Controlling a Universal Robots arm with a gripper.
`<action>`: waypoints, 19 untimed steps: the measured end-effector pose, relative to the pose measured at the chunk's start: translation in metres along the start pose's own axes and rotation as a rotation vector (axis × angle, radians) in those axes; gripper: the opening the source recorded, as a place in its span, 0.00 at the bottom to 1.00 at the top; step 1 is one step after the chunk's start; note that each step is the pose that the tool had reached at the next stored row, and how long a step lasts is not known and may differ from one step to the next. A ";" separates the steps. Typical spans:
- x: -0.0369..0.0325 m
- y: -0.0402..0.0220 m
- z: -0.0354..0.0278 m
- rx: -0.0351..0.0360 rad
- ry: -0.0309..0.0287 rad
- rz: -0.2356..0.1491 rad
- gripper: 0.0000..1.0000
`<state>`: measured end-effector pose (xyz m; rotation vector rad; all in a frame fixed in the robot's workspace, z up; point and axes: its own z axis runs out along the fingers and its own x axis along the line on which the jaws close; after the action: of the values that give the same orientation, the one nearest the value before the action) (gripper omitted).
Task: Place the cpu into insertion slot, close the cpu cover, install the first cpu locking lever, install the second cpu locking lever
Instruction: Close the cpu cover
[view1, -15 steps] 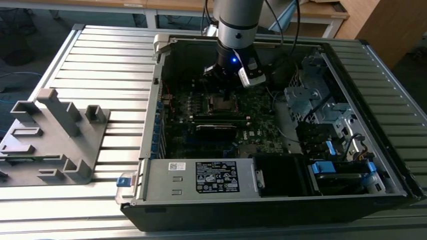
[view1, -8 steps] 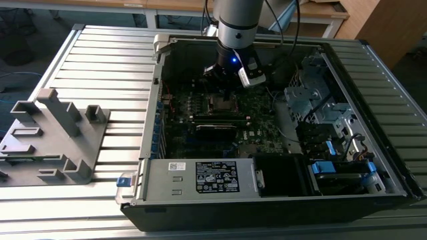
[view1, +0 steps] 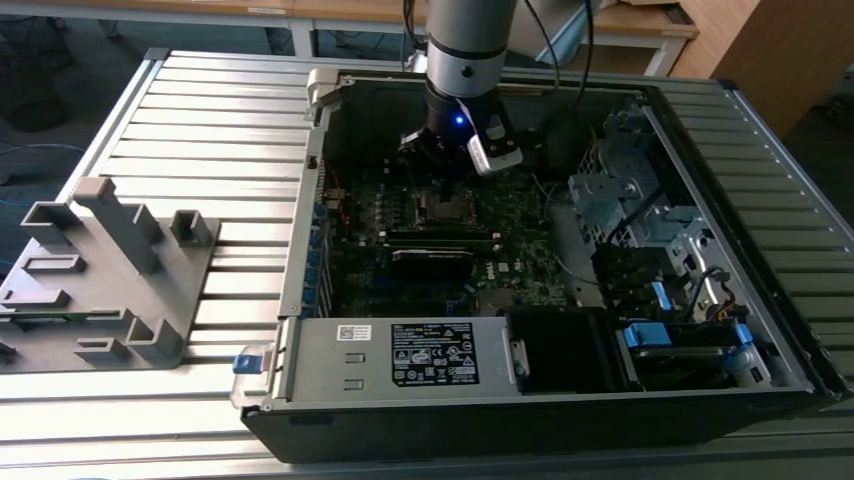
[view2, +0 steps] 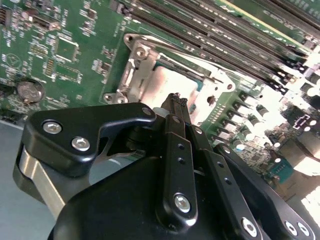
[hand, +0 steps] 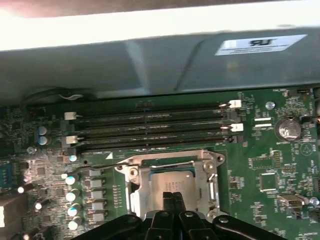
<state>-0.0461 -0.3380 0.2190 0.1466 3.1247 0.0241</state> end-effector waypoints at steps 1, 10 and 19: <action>0.0021 -0.0002 0.0000 0.0001 -0.0002 0.000 0.11; 0.0169 -0.0016 0.0024 0.0000 -0.0013 0.000 0.11; 0.0208 -0.0020 0.0047 -0.0003 -0.0012 -0.013 0.11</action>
<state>-0.0669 -0.3380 0.2140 0.1268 3.1242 0.0243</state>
